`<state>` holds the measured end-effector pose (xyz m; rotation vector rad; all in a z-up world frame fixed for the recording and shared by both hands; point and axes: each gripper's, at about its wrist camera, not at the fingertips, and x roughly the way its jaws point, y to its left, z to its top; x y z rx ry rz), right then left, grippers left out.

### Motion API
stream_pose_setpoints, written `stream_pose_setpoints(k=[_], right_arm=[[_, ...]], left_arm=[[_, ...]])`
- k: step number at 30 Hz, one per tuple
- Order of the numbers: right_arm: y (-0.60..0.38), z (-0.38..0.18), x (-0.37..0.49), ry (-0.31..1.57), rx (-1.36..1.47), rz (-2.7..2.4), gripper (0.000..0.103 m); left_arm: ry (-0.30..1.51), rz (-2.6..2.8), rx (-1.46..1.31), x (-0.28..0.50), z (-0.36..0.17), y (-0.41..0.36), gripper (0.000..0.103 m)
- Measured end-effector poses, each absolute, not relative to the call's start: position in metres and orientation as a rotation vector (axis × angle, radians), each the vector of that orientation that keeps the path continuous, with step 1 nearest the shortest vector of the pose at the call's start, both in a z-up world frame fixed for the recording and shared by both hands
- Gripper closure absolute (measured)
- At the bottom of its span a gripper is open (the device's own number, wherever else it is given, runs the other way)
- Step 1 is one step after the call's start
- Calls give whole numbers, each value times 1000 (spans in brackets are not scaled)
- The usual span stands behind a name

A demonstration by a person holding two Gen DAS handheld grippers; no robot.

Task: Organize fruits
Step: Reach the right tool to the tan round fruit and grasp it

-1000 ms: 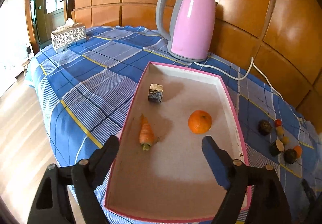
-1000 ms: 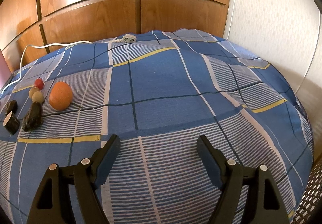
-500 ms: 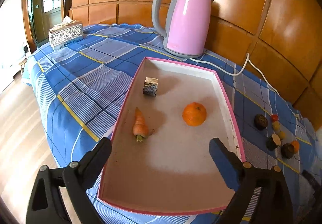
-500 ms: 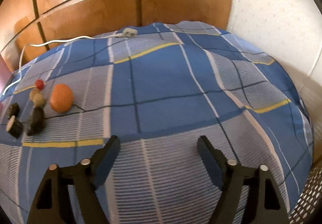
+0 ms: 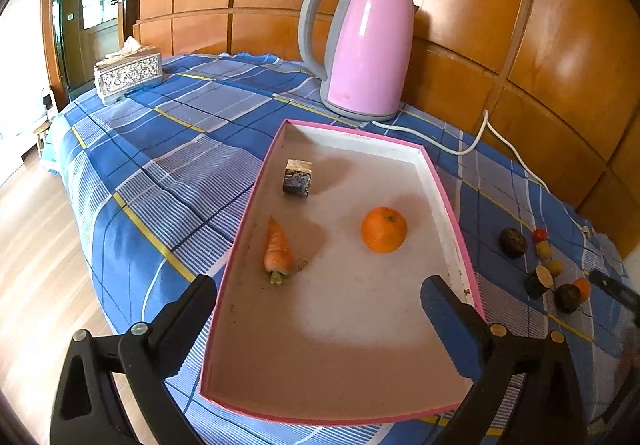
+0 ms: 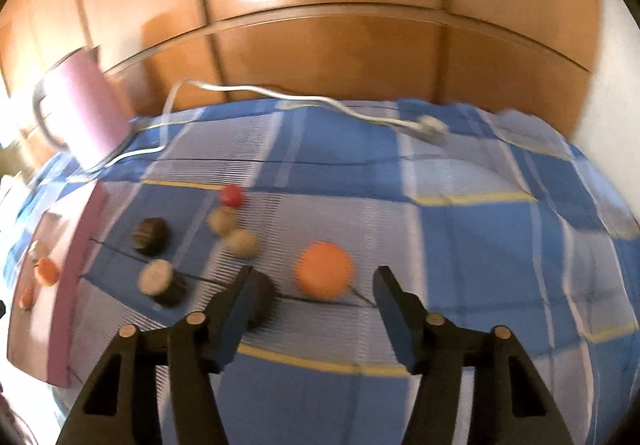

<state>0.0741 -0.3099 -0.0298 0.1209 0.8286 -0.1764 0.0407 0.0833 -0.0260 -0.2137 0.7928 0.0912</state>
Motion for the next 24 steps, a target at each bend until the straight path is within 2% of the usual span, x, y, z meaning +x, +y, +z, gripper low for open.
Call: stream_pose_setpoints(k=[2, 15, 17, 24], right_arm=[[-298, -29, 89, 845, 93, -137, 52], [-261, -68, 164, 1036, -50, -39, 52], [-261, -78, 168, 1069, -73, -54, 76], [-264, -70, 154, 1013, -80, -89, 76]], left_arm=[[794, 93, -216, 41, -27, 85, 0], [811, 110, -247, 40, -31, 95, 0], [812, 114, -249, 40, -32, 96, 0], [811, 115, -265, 40, -31, 97, 0]])
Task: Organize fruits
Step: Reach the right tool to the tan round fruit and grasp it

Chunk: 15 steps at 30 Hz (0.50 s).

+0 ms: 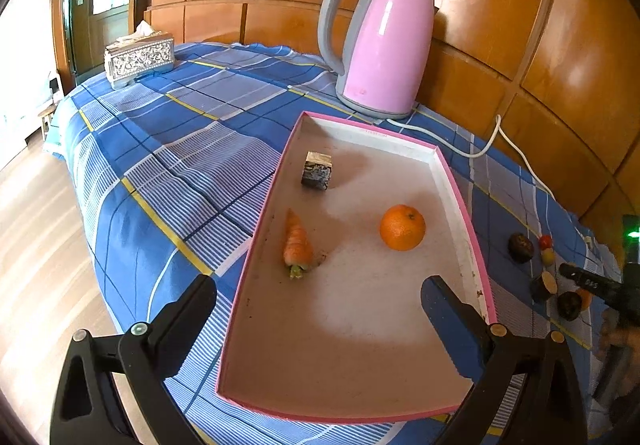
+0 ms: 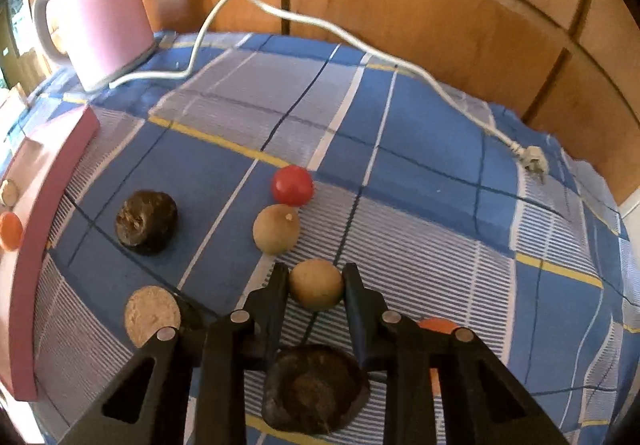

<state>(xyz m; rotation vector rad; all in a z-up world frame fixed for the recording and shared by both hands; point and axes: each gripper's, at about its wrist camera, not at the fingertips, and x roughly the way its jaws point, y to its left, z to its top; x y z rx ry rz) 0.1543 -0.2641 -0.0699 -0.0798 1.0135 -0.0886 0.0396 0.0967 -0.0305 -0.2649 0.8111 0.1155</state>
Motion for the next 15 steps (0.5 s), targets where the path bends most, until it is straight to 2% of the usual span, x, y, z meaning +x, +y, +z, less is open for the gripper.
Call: stream_pose_setpoints(k=[7, 15], right_arm=[[-261, -35, 135, 900, -40, -83, 76], [-218, -17, 115, 856, -5, 65, 76]], left_arm=[[815, 110, -262, 36, -29, 94, 0], [801, 109, -270, 32, -24, 95, 0]])
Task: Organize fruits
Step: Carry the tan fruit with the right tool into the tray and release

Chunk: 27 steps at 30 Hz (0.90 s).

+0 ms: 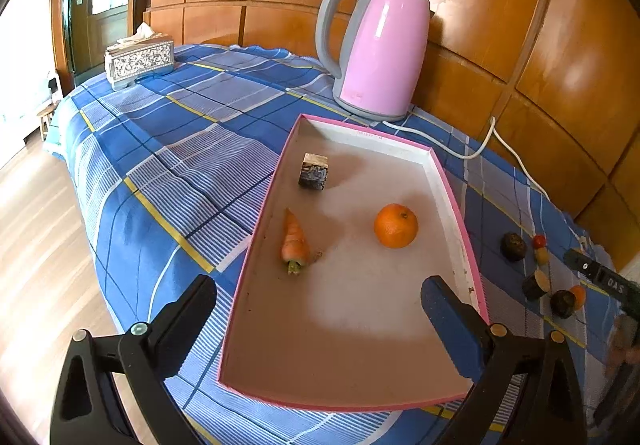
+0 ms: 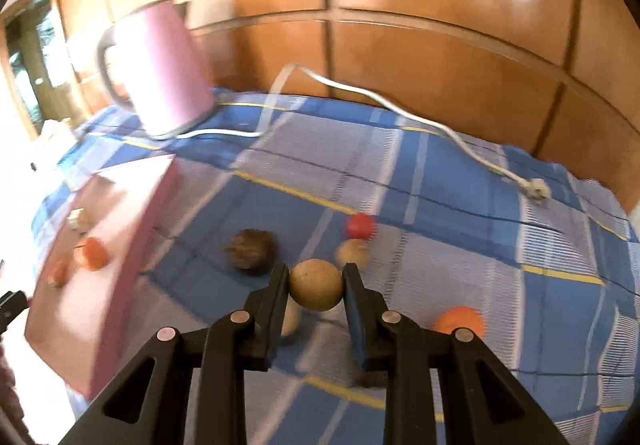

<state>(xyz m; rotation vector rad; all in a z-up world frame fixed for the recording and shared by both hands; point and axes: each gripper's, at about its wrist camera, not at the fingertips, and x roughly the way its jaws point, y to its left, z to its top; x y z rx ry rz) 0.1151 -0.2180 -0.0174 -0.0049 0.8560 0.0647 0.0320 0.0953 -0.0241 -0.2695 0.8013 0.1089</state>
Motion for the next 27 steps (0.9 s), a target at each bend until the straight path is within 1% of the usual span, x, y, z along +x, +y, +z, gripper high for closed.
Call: stream_pose_setpoints(k=[13, 22, 24, 25, 27], right_arm=[[-102, -20, 102, 895, -11, 401, 76], [-58, -28, 115, 931, -10, 464, 75], [-55, -28, 116, 931, -8, 469, 72], [-53, -28, 116, 929, -10, 470, 67], [-52, -29, 115, 926, -21, 461, 66]], left_arm=[[793, 125, -293, 28, -23, 103, 0], [793, 169, -343, 28, -26, 119, 0], [798, 171, -340, 28, -28, 120, 0], [799, 170, -338, 28, -28, 120, 0], [798, 167, -332, 28, -28, 118, 0]])
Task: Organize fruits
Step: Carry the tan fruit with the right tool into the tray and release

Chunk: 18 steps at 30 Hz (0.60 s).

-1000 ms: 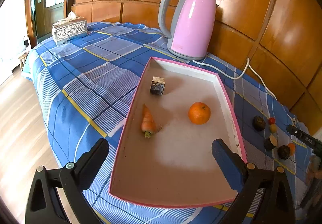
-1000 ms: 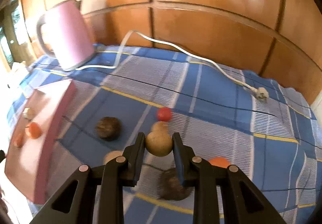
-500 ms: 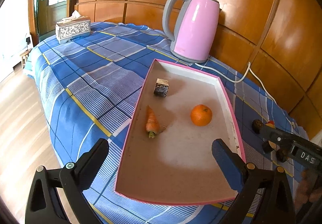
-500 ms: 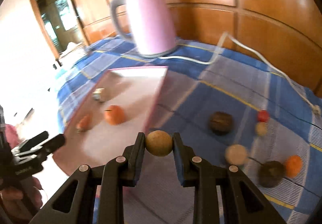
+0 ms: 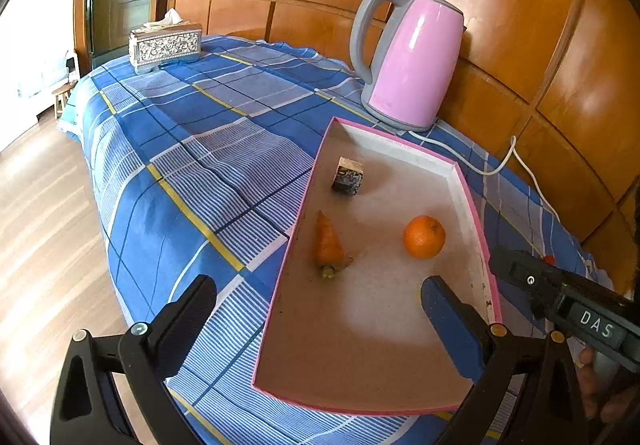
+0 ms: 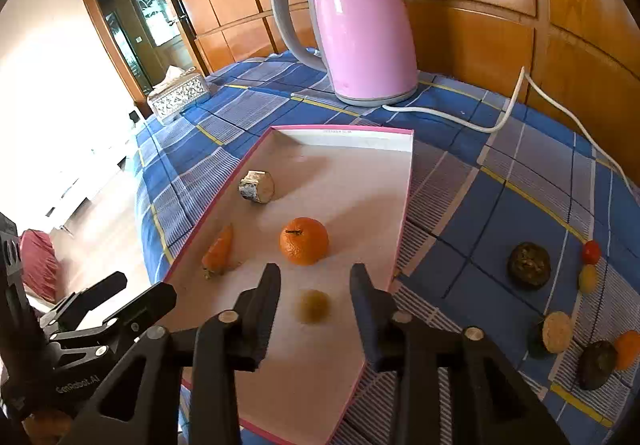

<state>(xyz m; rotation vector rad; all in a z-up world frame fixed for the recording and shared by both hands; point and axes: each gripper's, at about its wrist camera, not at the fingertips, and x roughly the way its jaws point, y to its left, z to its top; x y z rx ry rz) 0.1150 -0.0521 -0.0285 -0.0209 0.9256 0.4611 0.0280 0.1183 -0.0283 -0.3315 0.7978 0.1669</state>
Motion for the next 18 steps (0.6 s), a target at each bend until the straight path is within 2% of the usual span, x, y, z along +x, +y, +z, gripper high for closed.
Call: stream_pose_setpoints(k=[10, 13, 18], right_arm=[[-86, -25, 87, 870, -40, 335, 66], [-107, -25, 78, 862, -25, 278, 58], [-155, -30, 56, 846, -13, 110, 57]], left_arm=[[802, 149, -308, 28, -27, 113, 0], [798, 136, -292, 28, -25, 108, 0], [790, 106, -256, 28, -21, 96, 0]])
